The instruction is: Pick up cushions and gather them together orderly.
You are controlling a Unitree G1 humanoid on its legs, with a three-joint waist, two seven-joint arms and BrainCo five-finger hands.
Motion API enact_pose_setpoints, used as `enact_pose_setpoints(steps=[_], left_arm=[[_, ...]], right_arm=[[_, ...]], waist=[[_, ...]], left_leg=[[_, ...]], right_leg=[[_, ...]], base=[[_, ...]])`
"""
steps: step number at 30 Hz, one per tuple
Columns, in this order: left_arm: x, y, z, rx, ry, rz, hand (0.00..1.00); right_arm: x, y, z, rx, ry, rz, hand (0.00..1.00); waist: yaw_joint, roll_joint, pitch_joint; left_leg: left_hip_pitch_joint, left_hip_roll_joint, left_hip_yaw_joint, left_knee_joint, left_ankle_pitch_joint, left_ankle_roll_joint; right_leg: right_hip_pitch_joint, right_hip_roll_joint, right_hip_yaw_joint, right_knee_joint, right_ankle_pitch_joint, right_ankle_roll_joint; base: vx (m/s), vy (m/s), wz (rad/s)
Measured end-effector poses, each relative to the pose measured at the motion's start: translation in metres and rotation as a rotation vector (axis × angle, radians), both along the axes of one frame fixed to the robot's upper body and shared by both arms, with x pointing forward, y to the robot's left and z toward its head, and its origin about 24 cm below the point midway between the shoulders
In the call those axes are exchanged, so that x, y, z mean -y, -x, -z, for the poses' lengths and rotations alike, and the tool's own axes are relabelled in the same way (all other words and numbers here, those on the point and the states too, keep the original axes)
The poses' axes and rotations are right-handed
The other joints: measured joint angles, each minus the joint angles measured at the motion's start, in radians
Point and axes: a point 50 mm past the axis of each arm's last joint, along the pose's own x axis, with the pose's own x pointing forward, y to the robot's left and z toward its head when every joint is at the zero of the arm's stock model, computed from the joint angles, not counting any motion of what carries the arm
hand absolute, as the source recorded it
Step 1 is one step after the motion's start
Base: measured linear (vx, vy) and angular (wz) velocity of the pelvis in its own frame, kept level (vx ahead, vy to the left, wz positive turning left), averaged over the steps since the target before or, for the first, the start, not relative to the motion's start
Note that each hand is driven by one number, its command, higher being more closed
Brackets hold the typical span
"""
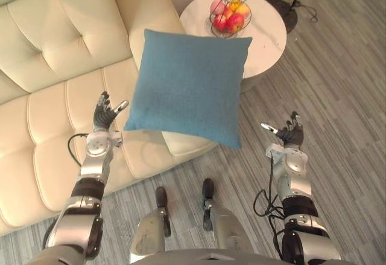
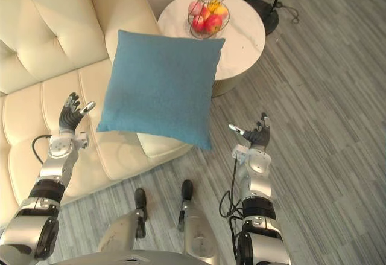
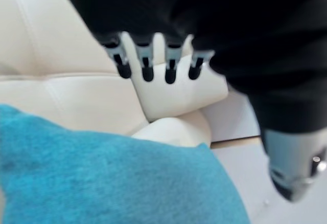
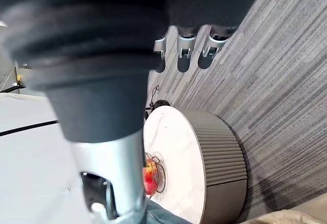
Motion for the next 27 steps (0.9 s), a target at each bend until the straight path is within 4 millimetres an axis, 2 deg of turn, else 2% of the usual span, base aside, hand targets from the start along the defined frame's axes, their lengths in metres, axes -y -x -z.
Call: enact_pose_setpoints(steps=[2,8,11,15,18,21,22,27], left_arm=[[0.0,-0.008,-0.005,-0.011,-0.027,0.002,0.0],[0.006,-0.023,-0.015,-0.029,-0.053,0.018,0.0],[0.014,-0.031,-0.03,0.005,-0.07,0.031,0.0],[0.033,-0.042,-0.05,0.061,-0.08,0.07,0.0],[0.049,-0.046,-0.056,0.079,-0.064,0.098,0.0],[0.062,-0.047,-0.053,0.074,-0.056,0.12,0.0],[0.066,-0.047,-0.052,0.07,-0.057,0.129,1.0],[0.072,-0.047,-0.054,0.074,-0.046,0.121,1.0]], right_arm=[[-0.008,-0.007,-0.007,0.023,-0.013,-0.017,0.0],[-0.034,-0.019,-0.013,0.049,-0.046,-0.077,0.0],[-0.048,-0.022,-0.019,0.083,-0.065,-0.111,0.0],[-0.072,-0.03,-0.047,0.194,-0.094,-0.177,0.0],[-0.09,-0.037,-0.067,0.252,-0.085,-0.222,0.0],[-0.103,-0.036,-0.079,0.305,-0.096,-0.258,0.0],[-0.108,-0.035,-0.084,0.33,-0.105,-0.268,0.0],[-0.113,-0.032,-0.091,0.369,-0.113,-0.271,0.0]], waist=[[0.0,0.0,0.033],[0.006,-0.002,0.069],[0.009,-0.002,0.089],[0.014,-0.003,0.111],[0.022,-0.003,0.111],[0.027,-0.003,0.111],[0.027,-0.003,0.111],[0.025,-0.003,0.111]], left_leg=[[-0.018,-0.002,0.002,0.017,0.001,0.0],[-0.083,0.003,0.013,0.031,0.005,-0.001],[-0.108,0.022,0.062,0.031,0.003,-0.001],[-0.136,0.024,0.084,0.031,0.016,-0.001],[-0.159,0.02,0.086,0.031,0.036,0.002],[-0.163,0.017,0.085,0.028,0.041,0.002],[-0.165,0.015,0.085,0.028,0.041,0.002],[-0.159,0.007,0.091,-0.003,0.044,-0.002]], right_leg=[[-0.031,-0.006,0.005,0.043,-0.011,-0.002],[-0.117,-0.011,0.011,0.109,-0.02,-0.012],[-0.146,-0.013,0.007,0.12,-0.019,-0.013],[-0.186,-0.023,0.006,0.14,-0.02,-0.014],[-0.215,-0.029,0.003,0.145,-0.02,-0.014],[-0.218,-0.034,-0.003,0.145,-0.02,-0.014],[-0.218,-0.037,-0.005,0.145,-0.02,-0.013],[-0.223,-0.046,-0.004,0.143,-0.02,-0.013]], base=[[-0.14,-0.028,0.0],[-0.11,-0.03,-0.01],[-0.07,-0.03,0.03],[-0.01,-0.002,0.02],[0.04,0.01,0.05],[0.05,0.01,0.07],[0.04,0.015,0.07],[0.01,0.004,0.01]])
